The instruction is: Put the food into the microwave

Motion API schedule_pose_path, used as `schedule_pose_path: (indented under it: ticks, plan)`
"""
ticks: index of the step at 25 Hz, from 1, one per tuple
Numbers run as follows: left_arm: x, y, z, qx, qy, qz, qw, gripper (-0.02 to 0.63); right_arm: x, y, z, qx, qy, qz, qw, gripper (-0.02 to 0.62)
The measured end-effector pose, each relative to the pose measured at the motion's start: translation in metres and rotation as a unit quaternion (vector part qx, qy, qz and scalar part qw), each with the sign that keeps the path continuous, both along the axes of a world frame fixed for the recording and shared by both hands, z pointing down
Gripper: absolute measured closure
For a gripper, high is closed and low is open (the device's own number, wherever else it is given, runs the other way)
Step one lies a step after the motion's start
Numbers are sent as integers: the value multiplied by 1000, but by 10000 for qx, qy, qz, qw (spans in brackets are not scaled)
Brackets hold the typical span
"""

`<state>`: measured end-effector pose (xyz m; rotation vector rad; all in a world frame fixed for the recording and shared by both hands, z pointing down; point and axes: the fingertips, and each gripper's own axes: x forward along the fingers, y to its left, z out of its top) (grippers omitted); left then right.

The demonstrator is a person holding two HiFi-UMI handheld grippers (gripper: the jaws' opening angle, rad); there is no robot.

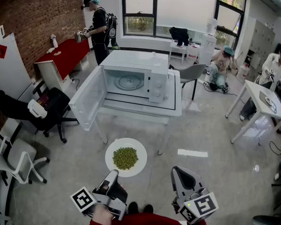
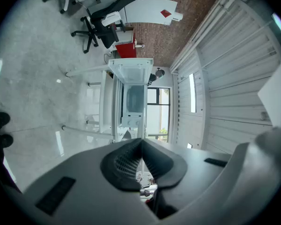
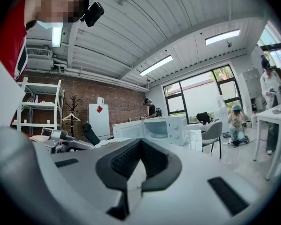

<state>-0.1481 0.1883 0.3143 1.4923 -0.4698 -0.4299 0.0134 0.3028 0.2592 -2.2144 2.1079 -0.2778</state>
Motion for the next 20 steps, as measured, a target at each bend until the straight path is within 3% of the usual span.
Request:
schedule_pose_path:
  ticks: [16,20]
  plan:
    - [15,0,4,-67,-43,-2,10000,591,20,6,6,51,-298,125,9995,581]
    - [22,-7,2,-3,-127,-84,9999,591,29,5,7,-50,-49,73,9999,581]
